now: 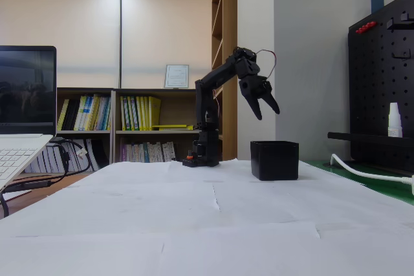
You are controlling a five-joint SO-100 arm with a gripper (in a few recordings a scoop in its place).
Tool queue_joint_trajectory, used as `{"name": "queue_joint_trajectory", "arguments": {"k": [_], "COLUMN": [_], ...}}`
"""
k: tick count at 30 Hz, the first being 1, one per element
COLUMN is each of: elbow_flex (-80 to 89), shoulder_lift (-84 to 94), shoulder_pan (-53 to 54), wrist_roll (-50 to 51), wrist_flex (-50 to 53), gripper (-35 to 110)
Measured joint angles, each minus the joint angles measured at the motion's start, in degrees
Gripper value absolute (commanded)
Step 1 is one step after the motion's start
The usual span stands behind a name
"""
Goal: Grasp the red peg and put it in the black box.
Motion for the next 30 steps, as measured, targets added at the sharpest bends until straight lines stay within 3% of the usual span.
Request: {"name": "queue_joint_trajectory", "arguments": {"k": [2, 6, 12, 17, 25, 30], "elbow_flex": [0.0, -11.07, -50.89, -83.41, -104.33, -105.47], "shoulder_lift": [-2.72, -12.74, -31.46, -47.29, -64.69, -71.28], "shoulder_pan": [3.69, 11.34, 25.14, 29.79, 31.46, 30.67], "wrist_roll": [-0.7, -3.43, -10.46, -15.21, -13.1, -11.25], "wrist_flex": [1.85, -5.98, -25.49, -36.3, -37.35, -29.0], "gripper": [0, 0, 0, 0, 0, 0]}}
